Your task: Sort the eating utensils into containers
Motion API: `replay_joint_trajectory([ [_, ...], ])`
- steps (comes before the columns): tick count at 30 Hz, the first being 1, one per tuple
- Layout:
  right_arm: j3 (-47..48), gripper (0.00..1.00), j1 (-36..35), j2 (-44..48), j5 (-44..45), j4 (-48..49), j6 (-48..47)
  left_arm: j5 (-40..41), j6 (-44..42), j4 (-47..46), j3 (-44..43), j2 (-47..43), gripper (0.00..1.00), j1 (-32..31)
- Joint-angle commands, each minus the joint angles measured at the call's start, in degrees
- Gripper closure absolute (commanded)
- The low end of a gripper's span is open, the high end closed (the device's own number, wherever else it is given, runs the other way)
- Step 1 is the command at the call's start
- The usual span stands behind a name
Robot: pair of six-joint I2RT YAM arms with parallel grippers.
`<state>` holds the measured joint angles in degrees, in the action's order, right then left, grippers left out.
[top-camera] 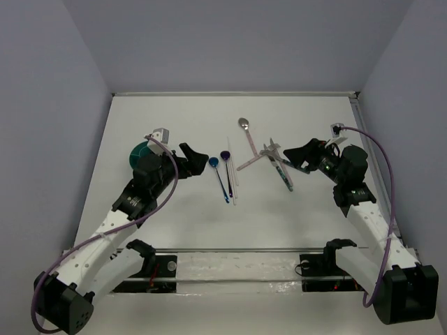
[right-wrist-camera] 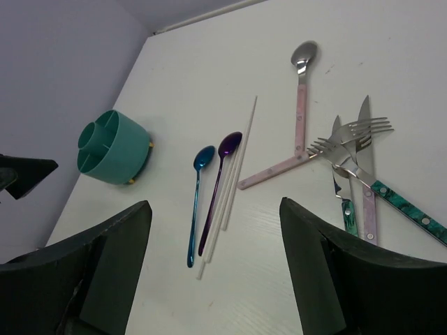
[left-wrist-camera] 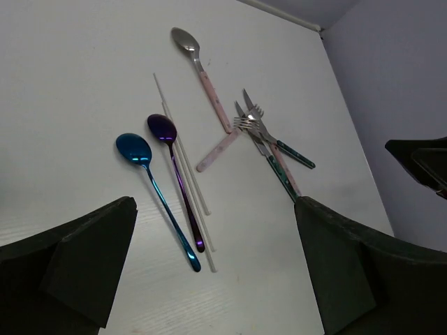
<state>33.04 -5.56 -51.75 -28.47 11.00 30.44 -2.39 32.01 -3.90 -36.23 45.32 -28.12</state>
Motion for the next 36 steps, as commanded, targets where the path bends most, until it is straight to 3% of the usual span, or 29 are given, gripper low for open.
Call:
replay_joint_trajectory([
  [1, -0.17, 0.20, 0.38, 0.68, 0.96, 2.97, -0.73, 0.54, 1.73, -6.29, -0.42, 2.92, 0.01, 0.17],
  [11, 0.01, 0.20, 0.38, 0.51, 1.22, 2.36, -0.90, 2.04, 3.58, -10.16, 1.25, 10.21, 0.02, -2.01],
  [14, 0.01, 0.21, 0.38, 0.51, 1.22, 2.35, -0.82, 7.65, 3.50, -8.85, 0.29, 13.29, 0.16, -4.65],
  [15, 0.01, 0.21, 0.38, 0.42, 1.22, 2.27, -0.82, 9.49, 3.41, -7.45, -0.15, 14.09, 0.39, -5.53],
  [17, 0.10, 0.21, 0.38, 0.24, 1.31, 2.00, -0.90, 14.95, 3.50, -6.04, -1.21, 16.62, 0.63, -7.47],
  [20, 0.27, 0.21, 0.38, 0.07, 1.22, 1.83, -0.90, 19.87, 3.15, -3.67, -3.93, 21.73, 0.70, -9.23],
  [23, 0.45, 0.21, 0.38, -0.11, 1.05, 1.56, -0.90, 25.58, 2.53, -1.03, -7.27, 27.42, 0.71, -12.57],
  [26, 0.45, 0.21, 0.38, 0.15, 1.05, 1.30, -0.99, 30.95, 2.53, 1.26, -9.90, 32.09, 0.64, -14.60],
  [36, 0.54, 0.21, 0.38, -0.46, -0.27, 1.48, -0.73, 32.97, 3.58, 2.49, -17.12, 45.90, 0.63, -16.18],
])
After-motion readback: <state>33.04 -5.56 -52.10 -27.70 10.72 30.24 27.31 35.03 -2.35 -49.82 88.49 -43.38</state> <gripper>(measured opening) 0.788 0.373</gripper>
